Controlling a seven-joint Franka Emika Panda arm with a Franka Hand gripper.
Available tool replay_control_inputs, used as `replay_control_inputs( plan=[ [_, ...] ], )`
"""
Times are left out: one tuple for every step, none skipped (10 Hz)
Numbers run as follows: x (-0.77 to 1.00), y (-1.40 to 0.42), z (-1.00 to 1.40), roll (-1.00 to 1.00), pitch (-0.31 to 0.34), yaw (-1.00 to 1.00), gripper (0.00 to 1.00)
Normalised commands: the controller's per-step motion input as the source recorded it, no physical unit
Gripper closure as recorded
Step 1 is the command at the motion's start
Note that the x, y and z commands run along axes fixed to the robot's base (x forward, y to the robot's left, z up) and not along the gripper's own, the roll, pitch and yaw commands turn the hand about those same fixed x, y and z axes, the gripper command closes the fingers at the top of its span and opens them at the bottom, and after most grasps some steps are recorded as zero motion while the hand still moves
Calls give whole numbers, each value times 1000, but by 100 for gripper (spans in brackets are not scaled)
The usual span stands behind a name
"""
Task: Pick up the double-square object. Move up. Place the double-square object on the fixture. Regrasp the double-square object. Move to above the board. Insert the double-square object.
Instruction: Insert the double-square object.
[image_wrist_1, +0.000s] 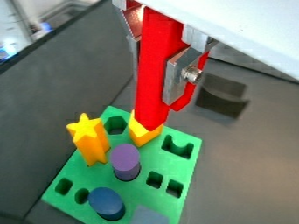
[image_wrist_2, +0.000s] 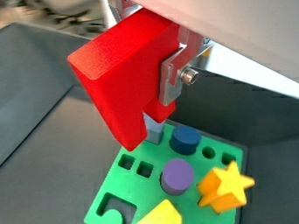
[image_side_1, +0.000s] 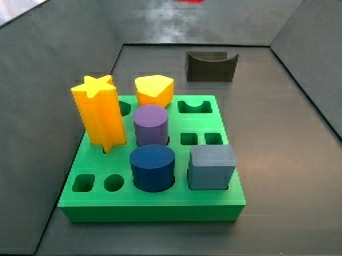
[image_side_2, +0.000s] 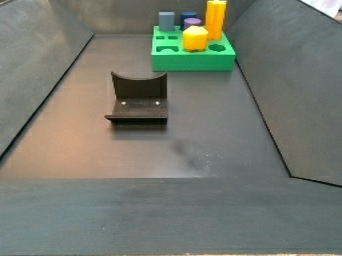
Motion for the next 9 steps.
replay_control_inputs(
  plan=[
    [0,-77,-300,93,0,-991,100],
    [0,-54,-306,91,0,-1000,100],
    [0,-20,-329,100,0,-1000,100],
    [0,0,-357,109,0,-1000,100],
    [0,0,-354,107,0,-1000,100],
    [251,-109,-71,0,0,-774,100],
    [-31,0,0,-9,0,0,100],
    [37,-140,-574,-121,-91,-586,100],
    [0,-149,-597,-6,-110,-914,100]
  ],
)
